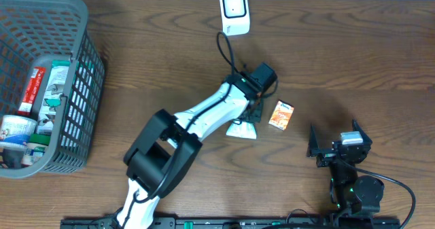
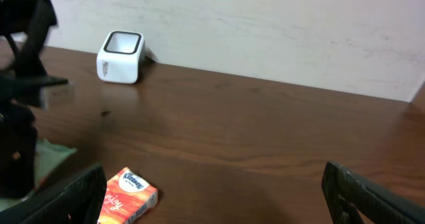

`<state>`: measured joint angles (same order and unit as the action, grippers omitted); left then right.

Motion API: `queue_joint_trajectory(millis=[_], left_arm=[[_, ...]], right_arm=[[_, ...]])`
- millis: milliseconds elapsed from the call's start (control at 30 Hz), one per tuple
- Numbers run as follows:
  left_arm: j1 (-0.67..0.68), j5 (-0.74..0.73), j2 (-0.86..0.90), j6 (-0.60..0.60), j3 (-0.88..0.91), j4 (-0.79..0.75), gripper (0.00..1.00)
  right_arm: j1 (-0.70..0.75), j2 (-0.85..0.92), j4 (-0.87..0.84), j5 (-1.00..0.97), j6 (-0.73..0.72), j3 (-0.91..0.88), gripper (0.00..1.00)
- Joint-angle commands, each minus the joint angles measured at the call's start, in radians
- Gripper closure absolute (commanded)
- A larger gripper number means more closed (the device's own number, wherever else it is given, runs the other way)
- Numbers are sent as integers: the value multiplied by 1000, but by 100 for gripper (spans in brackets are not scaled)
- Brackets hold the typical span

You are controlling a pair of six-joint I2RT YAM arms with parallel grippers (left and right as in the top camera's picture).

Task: Scan the item barcode
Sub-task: 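Carry the wipes pack toward the white scanner, then hold the mint wipes pack under the white scanner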

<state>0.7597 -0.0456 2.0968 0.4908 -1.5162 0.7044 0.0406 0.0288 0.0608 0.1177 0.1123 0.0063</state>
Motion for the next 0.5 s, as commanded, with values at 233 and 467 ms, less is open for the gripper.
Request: queue_joint_trajectory(millis=[233,467], left_arm=[[19,47,7,0,-1,-63,33],[14,119,-35,-26,-39,-60,23]], right_arm=[[-3,-2,3,3,-14,-1,1],[-3,-2,4,3,-14,-1,1]])
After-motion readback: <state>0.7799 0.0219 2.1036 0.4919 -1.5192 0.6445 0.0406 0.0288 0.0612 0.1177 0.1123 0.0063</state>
